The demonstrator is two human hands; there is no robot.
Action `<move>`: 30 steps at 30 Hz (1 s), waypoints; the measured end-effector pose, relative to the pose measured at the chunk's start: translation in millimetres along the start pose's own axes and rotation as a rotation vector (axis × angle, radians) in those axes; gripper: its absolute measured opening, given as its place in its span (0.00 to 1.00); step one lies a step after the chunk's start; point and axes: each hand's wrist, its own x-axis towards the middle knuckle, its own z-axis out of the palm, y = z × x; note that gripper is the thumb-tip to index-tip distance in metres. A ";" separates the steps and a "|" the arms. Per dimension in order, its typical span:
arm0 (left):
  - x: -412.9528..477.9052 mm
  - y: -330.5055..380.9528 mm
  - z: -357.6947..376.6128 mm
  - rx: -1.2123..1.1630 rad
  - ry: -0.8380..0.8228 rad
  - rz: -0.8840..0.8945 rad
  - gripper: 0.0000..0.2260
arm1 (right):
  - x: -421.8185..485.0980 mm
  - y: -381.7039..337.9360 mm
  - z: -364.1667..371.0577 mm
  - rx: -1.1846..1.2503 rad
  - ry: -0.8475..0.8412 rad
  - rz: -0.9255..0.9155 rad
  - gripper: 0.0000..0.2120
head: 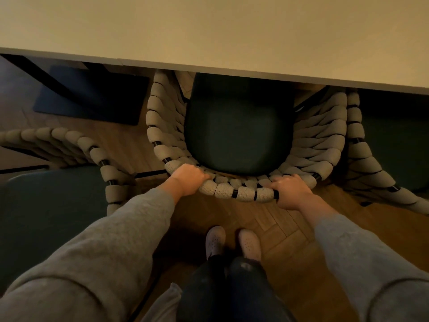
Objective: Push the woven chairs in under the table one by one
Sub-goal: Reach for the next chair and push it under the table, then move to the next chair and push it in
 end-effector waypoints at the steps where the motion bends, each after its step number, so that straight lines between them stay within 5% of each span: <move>1: -0.3 0.4 -0.3 0.011 -0.012 -0.013 0.22 | 1.1 0.7 -3.1 0.023 -0.032 0.001 0.19; 7: -9.2 10.0 0.5 0.026 0.022 -0.176 0.23 | 20.7 -9.5 -17.2 0.157 -0.319 -0.016 0.41; 10: -22.0 19.0 4.9 -0.087 0.101 -0.214 0.26 | 31.3 -26.2 -27.5 0.231 -0.288 -0.073 0.51; 15: -66.2 38.4 24.2 -0.375 0.283 -0.401 0.31 | 41.7 -73.0 -54.3 0.286 0.132 -0.342 0.43; 21: -154.1 61.9 78.3 -0.628 0.435 -0.945 0.32 | 47.0 -157.5 -78.8 0.158 0.408 -0.849 0.35; 26: -209.4 75.7 127.3 -0.834 0.335 -1.253 0.40 | 58.9 -235.5 -89.1 -0.125 0.317 -1.032 0.39; 30: -234.9 80.2 160.9 -0.993 0.309 -1.337 0.47 | 73.0 -287.0 -86.6 -0.391 0.259 -1.087 0.45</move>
